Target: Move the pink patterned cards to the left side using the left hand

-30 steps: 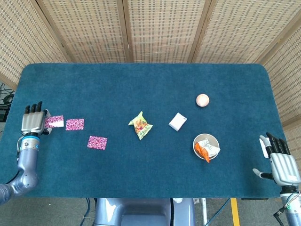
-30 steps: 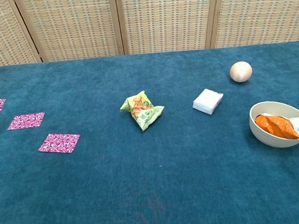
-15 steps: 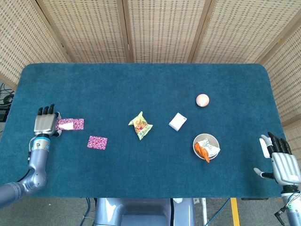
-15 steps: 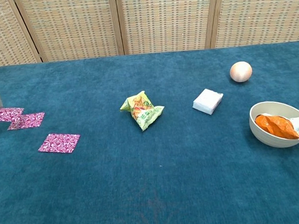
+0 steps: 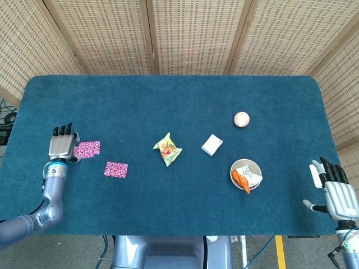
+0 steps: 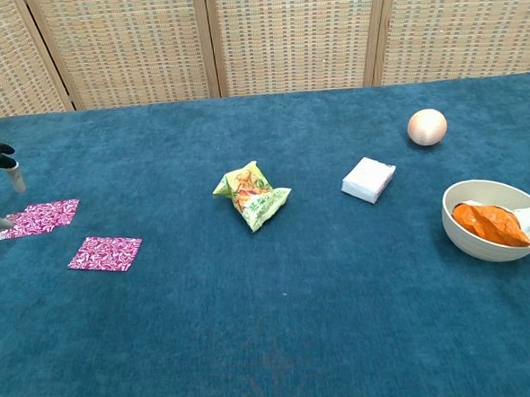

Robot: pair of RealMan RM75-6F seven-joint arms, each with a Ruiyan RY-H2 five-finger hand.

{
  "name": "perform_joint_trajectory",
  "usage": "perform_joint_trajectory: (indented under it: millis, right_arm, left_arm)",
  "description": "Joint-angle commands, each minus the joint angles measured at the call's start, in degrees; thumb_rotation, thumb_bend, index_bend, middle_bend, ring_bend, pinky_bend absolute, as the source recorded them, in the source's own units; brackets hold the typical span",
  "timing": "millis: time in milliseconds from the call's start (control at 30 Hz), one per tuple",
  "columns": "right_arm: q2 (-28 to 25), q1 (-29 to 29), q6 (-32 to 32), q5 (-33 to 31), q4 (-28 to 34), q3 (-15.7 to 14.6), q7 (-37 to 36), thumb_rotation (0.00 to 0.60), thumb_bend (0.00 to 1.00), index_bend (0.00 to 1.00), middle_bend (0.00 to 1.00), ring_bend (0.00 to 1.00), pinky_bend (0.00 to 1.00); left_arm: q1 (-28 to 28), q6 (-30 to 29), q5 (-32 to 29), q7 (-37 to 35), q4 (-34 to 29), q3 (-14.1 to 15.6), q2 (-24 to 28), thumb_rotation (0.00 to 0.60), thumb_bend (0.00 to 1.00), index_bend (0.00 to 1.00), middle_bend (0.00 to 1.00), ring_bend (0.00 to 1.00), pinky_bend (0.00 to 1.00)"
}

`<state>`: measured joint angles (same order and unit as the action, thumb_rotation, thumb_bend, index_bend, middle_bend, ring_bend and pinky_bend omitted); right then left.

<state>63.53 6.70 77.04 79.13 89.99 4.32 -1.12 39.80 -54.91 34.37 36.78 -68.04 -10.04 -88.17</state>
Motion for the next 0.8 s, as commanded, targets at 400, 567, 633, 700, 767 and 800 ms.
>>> perform_joint_trajectory:
  millis: [400, 567, 633, 700, 767, 800]
  right_arm:
    - [-0.1, 0.1, -0.2, -0.3, -0.1, 0.2, -0.2, 0.6, 0.13, 0.0, 0.0, 0.0, 0.0]
    - [-0.1, 0.1, -0.3, -0.2, 0.0, 0.1, -0.1, 0.6, 0.13, 0.0, 0.0, 0.0, 0.0]
    - [-0.1, 0.0, -0.1, -0.1, 0.1, 0.1, 0.0, 0.6, 0.13, 0.0, 0.0, 0.0, 0.0]
    - [-0.1, 0.0, 0.0, 0.0, 0.1, 0.1, 0.1, 0.6, 0.13, 0.0, 0.0, 0.0, 0.0]
    - [-0.1, 0.0, 0.1, 0.1, 0.3, 0.0, 0.2, 0.6, 0.13, 0.0, 0.0, 0.0, 0.0]
    - [-0.1, -0.1, 0.2, 0.3, 0.3, 0.0, 0.2, 0.6, 0.13, 0.0, 0.0, 0.0, 0.0]
  left_arm:
    - [0.4, 0.3, 0.0, -0.1, 0.3, -0.6, -0.9, 0.6, 0.2, 0.36, 0.0, 0.0, 0.0]
    - [-0.1, -0.1, 1.1, -0.6, -2.8, -0.3, 0.8, 0.6, 0.19, 0.36, 0.0, 0.0, 0.0]
    - [-0.5, -0.6, 2.2, -1.0, -6.1, -0.1, 2.3, 0.6, 0.17, 0.36, 0.0, 0.0, 0.0]
    - [-0.9, -1.2, 3.3, -1.2, -9.2, 0.2, 3.7, 0.6, 0.17, 0.36, 0.0, 0.0, 0.0]
    - [-1.3, -1.9, 4.6, -0.9, -12.4, 0.9, 5.1, 0.6, 0.16, 0.36, 0.0, 0.0, 0.0]
    - [-1.5, -2.3, 5.2, -0.8, -14.0, 1.3, 5.7, 0.6, 0.16, 0.36, 0.0, 0.0, 0.0]
